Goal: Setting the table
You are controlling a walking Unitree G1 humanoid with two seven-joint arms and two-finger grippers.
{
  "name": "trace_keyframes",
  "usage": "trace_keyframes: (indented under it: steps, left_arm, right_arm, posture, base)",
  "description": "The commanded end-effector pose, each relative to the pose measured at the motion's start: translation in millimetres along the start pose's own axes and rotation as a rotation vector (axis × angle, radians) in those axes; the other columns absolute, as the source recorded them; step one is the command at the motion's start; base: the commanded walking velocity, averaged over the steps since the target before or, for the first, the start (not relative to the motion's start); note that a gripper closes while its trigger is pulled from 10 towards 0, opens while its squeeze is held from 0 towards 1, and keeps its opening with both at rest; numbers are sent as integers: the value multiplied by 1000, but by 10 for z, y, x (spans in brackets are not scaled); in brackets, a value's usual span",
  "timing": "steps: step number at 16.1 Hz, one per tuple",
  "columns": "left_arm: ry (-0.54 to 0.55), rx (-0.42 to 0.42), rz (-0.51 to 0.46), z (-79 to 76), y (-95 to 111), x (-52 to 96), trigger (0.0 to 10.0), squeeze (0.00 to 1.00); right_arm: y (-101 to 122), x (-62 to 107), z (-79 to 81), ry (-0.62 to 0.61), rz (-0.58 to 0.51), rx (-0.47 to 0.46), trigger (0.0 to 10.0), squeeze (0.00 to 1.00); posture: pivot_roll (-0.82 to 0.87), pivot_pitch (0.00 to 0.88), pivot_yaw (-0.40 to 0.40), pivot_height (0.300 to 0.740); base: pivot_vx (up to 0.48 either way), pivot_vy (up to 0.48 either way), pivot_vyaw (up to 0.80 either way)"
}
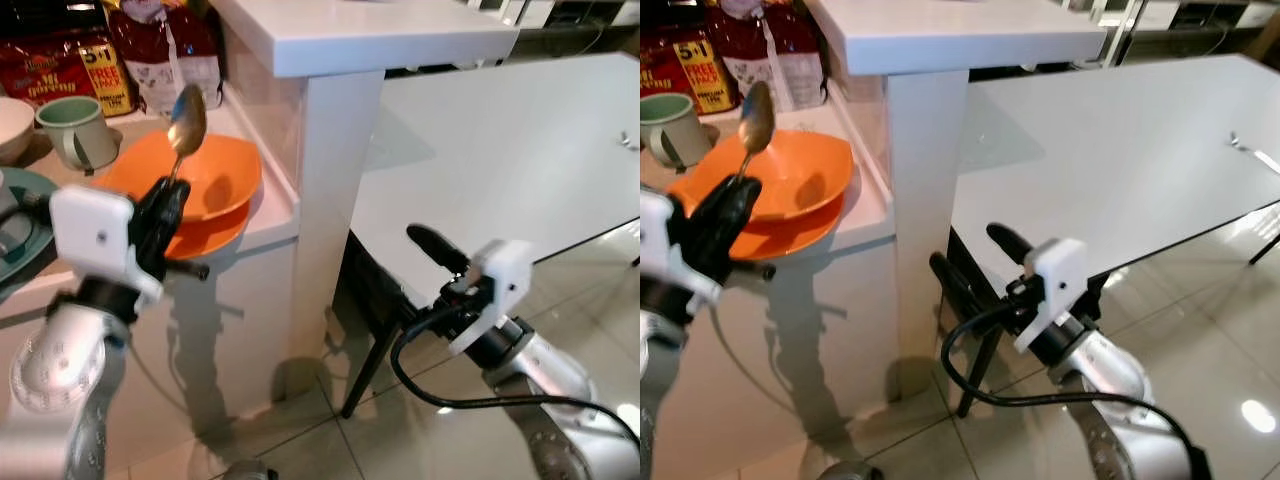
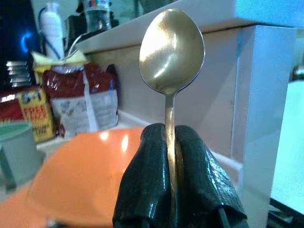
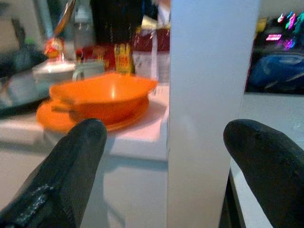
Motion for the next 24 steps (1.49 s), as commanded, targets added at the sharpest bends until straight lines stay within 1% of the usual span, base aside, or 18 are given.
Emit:
trace_keyframes:
  steps: [1,3,4,5,6,7,10,12,14,16,17,18,19,20,21,22,23,24]
  left_arm:
    - [-26,-4,-2,-95,-55,58,10000,0]
    - [-70,-9,49,-172,-243,201,10000,0]
    - [-55,-4,85,-175,-370,290,10000,0]
    - [-48,-4,102,-189,-440,360,10000,0]
    - [-47,-4,100,-197,-449,372,10000,0]
    - [-49,-13,81,-233,-412,365,10000,0]
    - [-71,-31,40,-292,-325,343,10000,0]
    - [-81,-43,27,-303,-328,345,10000,0]
    - [-99,-44,44,-315,-378,328,10000,0]
    - [-117,-52,69,-312,-492,217,10000,0]
    - [-91,-47,84,-261,-591,94,10000,0]
    - [-73,-40,89,-236,-629,49,10000,0]
    - [-45,-28,110,-191,-724,-58,10000,0]
    - [-36,-33,118,-173,-752,-95,10000,0]
    - [4,-21,130,-130,-796,-208,10000,0]
    - [27,-23,141,-115,-815,-259,10000,0]
    - [42,-46,145,-104,-815,-352,10000,0]
    - [43,-62,153,-97,-816,-379,10000,0]
  right_arm:
    - [-114,49,2,-30,22,3,10000,0]
    - [-211,124,31,-49,36,3,10000,0]
    - [-227,181,-30,-112,16,14,10000,0]
    - [-253,247,-92,-165,18,26,10000,0]
    - [-264,265,-103,-170,24,33,10000,0]
    - [-266,281,-81,-152,22,50,10000,0]
    - [-238,255,-28,-113,7,63,10000,0]
    - [-228,247,0,-101,-4,70,10000,0]
    - [-258,261,-14,-115,18,79,10000,0]
    - [-280,260,-88,-167,37,114,10000,0]
    - [-289,222,-158,-220,43,126,10000,0]
    - [-291,206,-187,-242,45,131,10000,0]
    - [-314,177,-280,-314,57,142,10000,0]
    - [-322,166,-308,-334,60,146,10000,0]
    - [-335,143,-365,-382,63,162,10000,0]
    - [-335,145,-379,-405,58,164,10000,0]
    - [-327,143,-420,-458,49,160,10000,0]
    - [-324,141,-436,-481,46,160,10000,0]
  posture:
    - [126,0,-74,740]
    - [123,0,-80,740]
    - [121,0,-85,740]
    - [120,0,-91,740]
    - [119,0,-92,740]
    - [122,1,-101,740]
    - [122,20,-106,740]
    - [115,27,-101,740]
    - [108,36,-90,740]
    - [99,57,-68,740]
    - [80,71,-36,740]
    - [80,71,-36,740]
    - [67,96,-1,740]
    - [65,99,5,740]
    - [60,124,41,740]
    - [63,118,42,740]
    - [81,103,39,740]
    - [83,105,40,740]
  base:
    - [0,0,0]
    - [0,0,0]
    - [0,0,0]
    - [0,-352,0]
    - [0,-401,0]
    - [0,-465,0]
    - [0,-465,0]
    - [0,-465,0]
    - [0,-465,697]
    - [0,-469,800]
    - [0,-469,800]
    - [0,-469,800]
    - [0,-469,800]
    - [0,-469,800]
    - [0,-465,800]
    - [0,-465,800]
    - [0,-450,800]
    - [0,-450,800]
Point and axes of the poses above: a point about 5 cm out from each wrist's last joint towards the gripper, its own x axis pointing back from the gripper into the wrist, its own y axis along the axis of the wrist's last joint, z = x × y, the point moved 1 cm from there along -x, pointing out of the wrist towards the gripper, and after that the axes turned 9 degrees about x, right-handed, at the moved point
